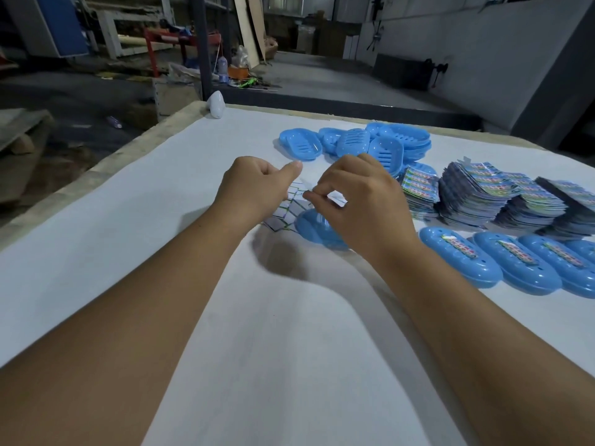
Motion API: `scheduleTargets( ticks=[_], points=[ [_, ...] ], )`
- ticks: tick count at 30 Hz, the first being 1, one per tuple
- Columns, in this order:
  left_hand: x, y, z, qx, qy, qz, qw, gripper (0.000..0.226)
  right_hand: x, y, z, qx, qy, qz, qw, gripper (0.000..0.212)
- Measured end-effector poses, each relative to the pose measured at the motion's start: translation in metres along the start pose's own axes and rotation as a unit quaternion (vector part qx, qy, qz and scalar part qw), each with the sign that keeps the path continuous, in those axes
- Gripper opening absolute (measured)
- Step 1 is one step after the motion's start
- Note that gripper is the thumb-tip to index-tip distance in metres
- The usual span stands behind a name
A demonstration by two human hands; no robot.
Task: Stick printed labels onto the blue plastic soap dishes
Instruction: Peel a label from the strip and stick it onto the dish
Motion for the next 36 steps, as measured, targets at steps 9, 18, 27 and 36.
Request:
scheduleTargets(
  ticks=[9, 18, 27, 36],
  points=[
    [0.0, -0.003, -0.001, -0.023, 0.028, 0.045, 0.998, 0.036, 0.005, -0.001, 0.008, -0.062, -0.011, 0.013, 0.998, 0.017],
    [0.005, 0.002, -0.006, 0.035, 0.072, 0.064, 0.995, 0.013, 0.006, 0.01, -0.032, 0.353, -0.255, -0.016, 0.9, 0.034],
    [0.004, 0.006, -0.009, 0.033, 0.063, 0.03, 0.997, 0.022, 0.009, 0.014, -0.041, 0.412, -0.333, -0.042, 0.847, 0.022],
    [0.003, 0.007, -0.01, 0.04, 0.032, 0.037, 0.998, 0.032, 0.008, 0.014, -0.039, 0.421, -0.311, -0.013, 0.852, 0.015]
  ],
)
Point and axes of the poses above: each hand's wrist, its own y-axis away from the middle knuckle, its own x-axis out of the palm, z = x × y, the point moved 4 cm from there along -y, towards the middle knuckle, and after that the axes turned 7 degrees about -y, right-handed, at the moved point
